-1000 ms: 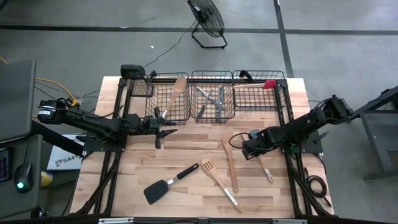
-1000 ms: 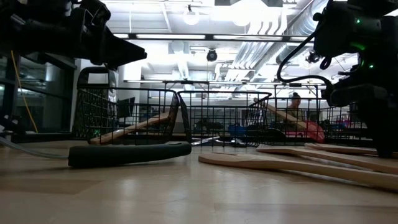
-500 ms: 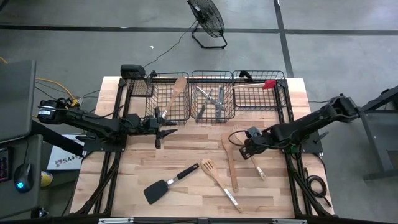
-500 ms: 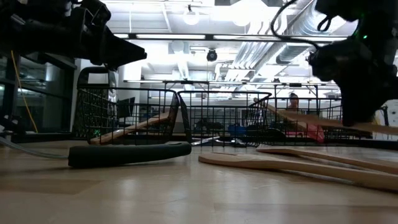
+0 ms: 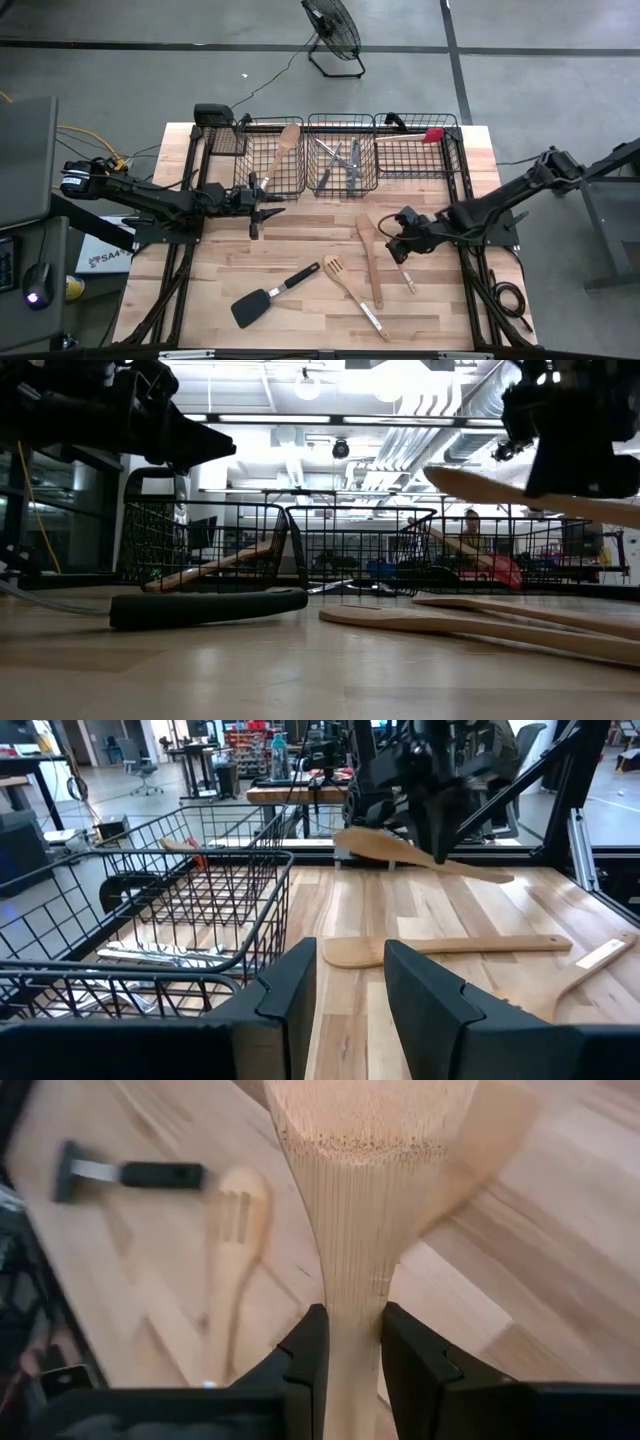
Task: Pick & Place Kitchen Items
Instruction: Put the wooden serving spoon into the left wire basket
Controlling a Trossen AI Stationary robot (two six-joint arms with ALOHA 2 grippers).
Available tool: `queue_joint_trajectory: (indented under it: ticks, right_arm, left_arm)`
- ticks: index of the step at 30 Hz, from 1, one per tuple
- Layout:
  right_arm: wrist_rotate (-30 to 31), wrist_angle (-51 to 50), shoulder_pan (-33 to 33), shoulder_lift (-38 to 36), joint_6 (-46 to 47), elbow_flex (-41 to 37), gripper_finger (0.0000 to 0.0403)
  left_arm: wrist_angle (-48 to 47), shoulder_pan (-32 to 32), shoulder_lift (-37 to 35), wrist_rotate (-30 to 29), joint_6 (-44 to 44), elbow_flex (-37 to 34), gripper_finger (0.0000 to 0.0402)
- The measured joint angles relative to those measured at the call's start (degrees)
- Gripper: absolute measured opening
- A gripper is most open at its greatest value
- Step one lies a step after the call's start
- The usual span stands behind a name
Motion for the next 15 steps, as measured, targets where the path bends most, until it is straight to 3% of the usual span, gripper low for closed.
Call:
queue_joint_trajectory:
  ticks: [15]
  right_arm:
    - [11.5,13.8,0.9,-0.3,-16.0,0.1,0.0063]
  left_arm:
    - [-0.4,0.0,0.0,0.0,-0.6,0.0,0.0118]
